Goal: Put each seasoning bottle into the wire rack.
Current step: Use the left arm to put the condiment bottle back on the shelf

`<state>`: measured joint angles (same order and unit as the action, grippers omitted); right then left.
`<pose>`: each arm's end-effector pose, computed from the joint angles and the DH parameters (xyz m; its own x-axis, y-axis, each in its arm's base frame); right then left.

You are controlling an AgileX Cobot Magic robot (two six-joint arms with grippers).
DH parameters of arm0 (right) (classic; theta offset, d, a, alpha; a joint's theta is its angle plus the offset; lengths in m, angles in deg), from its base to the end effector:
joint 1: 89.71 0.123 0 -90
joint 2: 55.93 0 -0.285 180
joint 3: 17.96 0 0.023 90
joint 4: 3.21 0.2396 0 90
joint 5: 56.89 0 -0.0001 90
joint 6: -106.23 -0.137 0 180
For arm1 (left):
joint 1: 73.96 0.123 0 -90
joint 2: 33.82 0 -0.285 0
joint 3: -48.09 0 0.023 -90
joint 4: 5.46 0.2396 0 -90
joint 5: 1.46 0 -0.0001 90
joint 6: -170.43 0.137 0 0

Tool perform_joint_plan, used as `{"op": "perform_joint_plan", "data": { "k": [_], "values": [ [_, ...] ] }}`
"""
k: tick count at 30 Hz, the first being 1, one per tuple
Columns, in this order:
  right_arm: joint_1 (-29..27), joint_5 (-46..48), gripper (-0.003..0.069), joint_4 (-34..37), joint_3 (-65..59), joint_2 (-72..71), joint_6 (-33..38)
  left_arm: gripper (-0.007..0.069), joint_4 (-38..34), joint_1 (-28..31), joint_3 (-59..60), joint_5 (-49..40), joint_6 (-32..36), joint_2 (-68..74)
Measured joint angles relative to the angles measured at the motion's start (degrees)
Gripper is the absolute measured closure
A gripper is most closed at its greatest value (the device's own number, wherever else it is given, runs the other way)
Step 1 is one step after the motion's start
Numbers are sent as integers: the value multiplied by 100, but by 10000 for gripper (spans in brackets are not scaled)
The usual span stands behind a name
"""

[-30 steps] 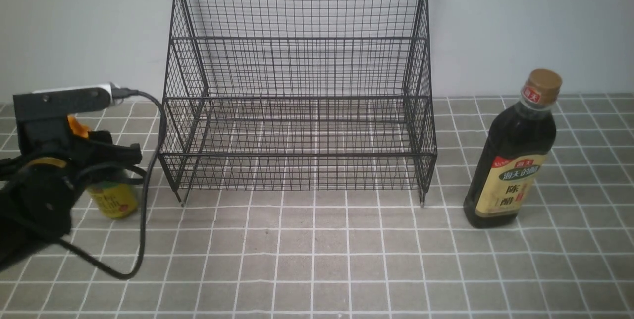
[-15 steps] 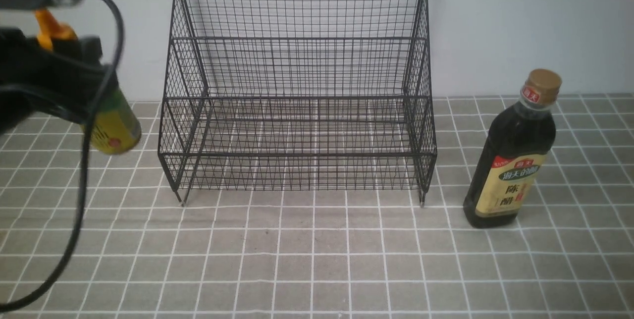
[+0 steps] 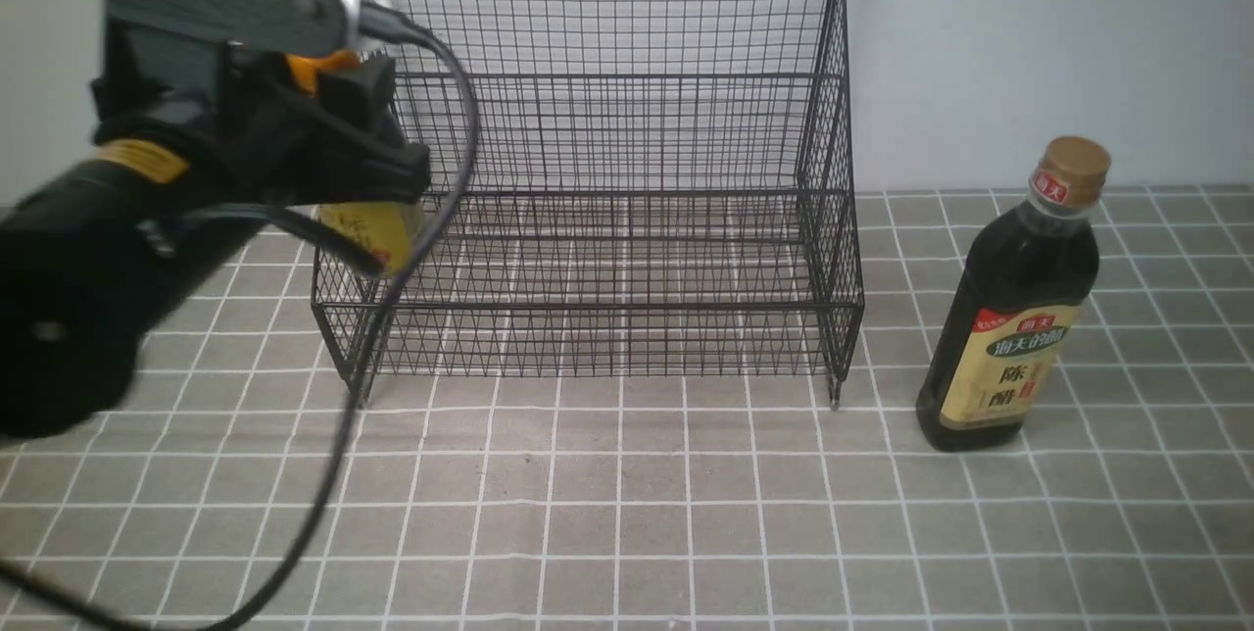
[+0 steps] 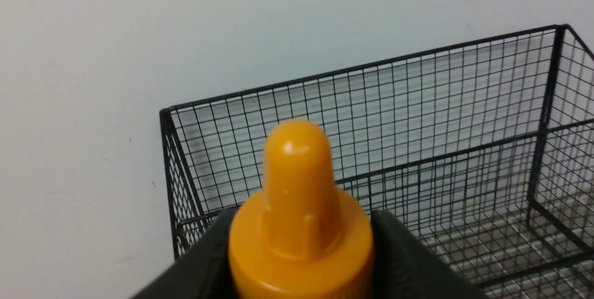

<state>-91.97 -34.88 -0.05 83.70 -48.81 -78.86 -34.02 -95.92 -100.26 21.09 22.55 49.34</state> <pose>0.0849 -0.0005 0.1591 -0.2938 0.1512 -0.9438 0.0613 0.9884 0.1392 0.3130 -0.0992 0.3150 -0.0581 0.1237 -0.9906 0.2046 0.9727 0.1095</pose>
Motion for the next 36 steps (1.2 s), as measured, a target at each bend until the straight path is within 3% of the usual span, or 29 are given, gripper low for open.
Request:
{"op": "perform_joint_plan", "data": {
  "k": [6, 19, 28, 36],
  "values": [
    [0, 0, 673, 0, 0, 0, 0, 320, -27, -19, 0, 593, 0, 714],
    [0, 0, 673, 0, 0, 0, 0, 320, -108, -25, -12, 619, 0, 1719],
    [0, 0, 673, 0, 0, 0, 0, 300, -664, -29, -30, 635, 0, 1759],
    [0, 0, 673, 0, 0, 0, 0, 291, -748, -29, -49, 687, 167, 1601]
  ]
}}
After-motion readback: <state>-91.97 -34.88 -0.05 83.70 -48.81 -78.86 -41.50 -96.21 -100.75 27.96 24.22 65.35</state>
